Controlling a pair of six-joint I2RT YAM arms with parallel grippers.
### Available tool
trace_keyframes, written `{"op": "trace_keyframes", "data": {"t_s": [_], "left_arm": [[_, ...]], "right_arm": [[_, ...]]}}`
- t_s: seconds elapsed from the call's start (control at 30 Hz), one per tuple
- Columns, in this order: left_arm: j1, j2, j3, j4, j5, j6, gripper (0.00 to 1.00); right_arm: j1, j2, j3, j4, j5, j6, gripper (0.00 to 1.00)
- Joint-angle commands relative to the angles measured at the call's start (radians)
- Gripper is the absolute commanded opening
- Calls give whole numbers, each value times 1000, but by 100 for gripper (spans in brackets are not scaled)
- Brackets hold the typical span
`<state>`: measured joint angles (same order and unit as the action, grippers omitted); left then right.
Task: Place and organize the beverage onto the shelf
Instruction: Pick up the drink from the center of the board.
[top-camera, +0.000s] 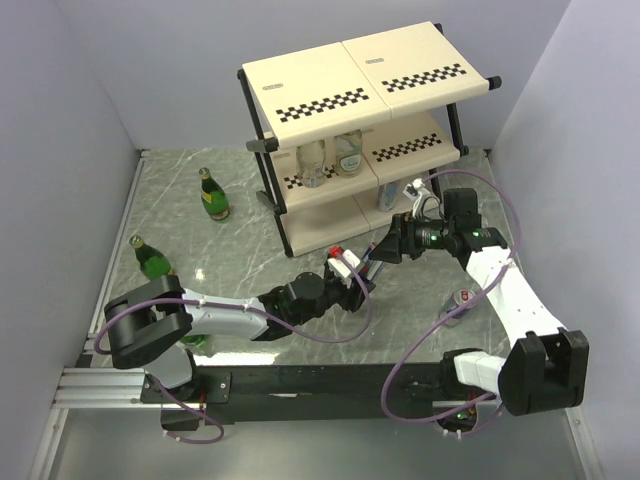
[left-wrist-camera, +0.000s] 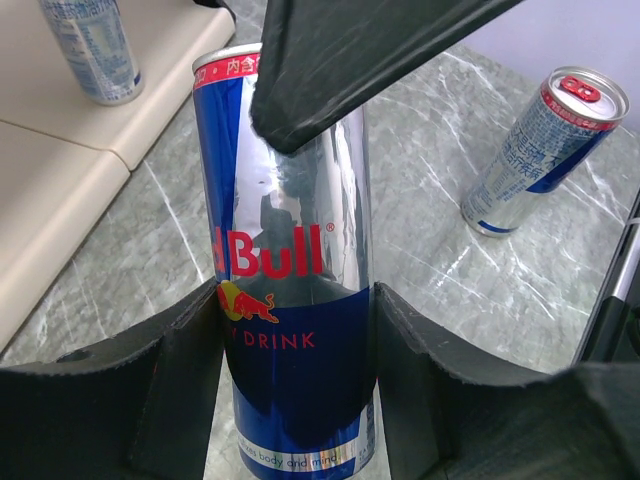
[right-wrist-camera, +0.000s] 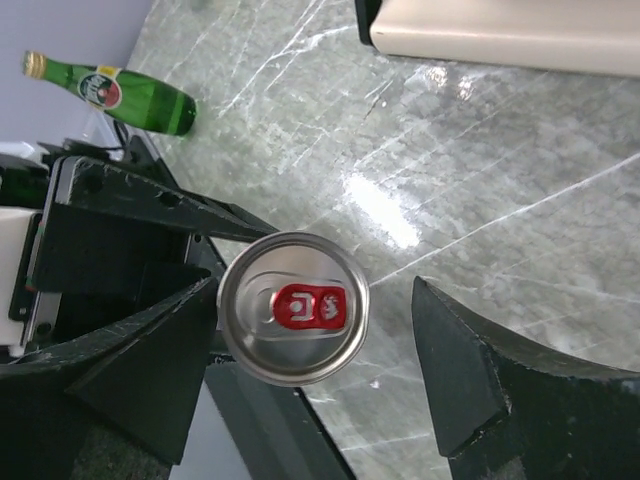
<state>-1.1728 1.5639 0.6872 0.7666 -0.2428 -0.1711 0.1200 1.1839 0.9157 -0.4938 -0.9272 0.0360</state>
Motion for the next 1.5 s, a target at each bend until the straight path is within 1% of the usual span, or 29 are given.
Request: {"op": "trace_keyframes", "data": {"t_s": [0.0, 0.03, 0.17, 0.2, 0.23, 0.27, 0.33, 0.37, 0.43, 0.47, 0.53, 0.57, 0.67, 0.77, 1.1, 1.23, 1.47], "left_arm": [[-7, -53, 26, 160, -24, 27, 0], [-7, -47, 28, 160, -27, 27, 0], [-7, -35, 35, 174, -44, 28, 0], [-5, -31, 40, 178, -52, 25, 0], [-5, -28, 44, 181, -53, 24, 0], [-5, -21, 46, 181, -56, 22, 0], [-5, -8, 52, 188, -56, 10, 0], [-4, -5, 52, 191, -56, 5, 0], [-5, 7, 54, 195, -64, -16, 0], [-4, 11, 58, 194, -69, -25, 4], [-2, 19, 61, 186, -88, -59, 16], [-2, 19, 64, 178, -98, -71, 34], [4, 19, 64, 166, -101, -117, 56], [18, 21, 72, 149, -46, -128, 61], [30, 76, 132, 117, 5, -84, 63], [38, 103, 179, 65, 16, -71, 62], [47, 116, 201, 63, 28, -77, 61]], "right_arm": [[7, 20, -1, 46, -19, 56, 82], [9, 23, -3, 47, -27, 58, 81], [13, 23, -6, 54, -50, 54, 67], [15, 23, -6, 54, -56, 50, 58], [17, 22, -6, 52, -61, 48, 52], [20, 19, -2, 52, -64, 42, 41], [21, 14, 0, 50, -76, 38, 32], [24, 7, 3, 49, -76, 30, 21], [35, -7, 5, 46, -71, 15, 14], [38, -30, -1, 50, -49, 5, 8], [55, -59, -15, 76, -19, -2, 4], [61, -91, -27, 86, 22, -11, 2], [95, -150, -41, 107, 115, -27, 0], [113, -175, -35, 103, 169, -86, 0], [144, -205, -51, 115, 260, -146, 0], [184, -237, -60, 123, 356, -189, 0], [234, -282, -77, 152, 464, -228, 0]]}}
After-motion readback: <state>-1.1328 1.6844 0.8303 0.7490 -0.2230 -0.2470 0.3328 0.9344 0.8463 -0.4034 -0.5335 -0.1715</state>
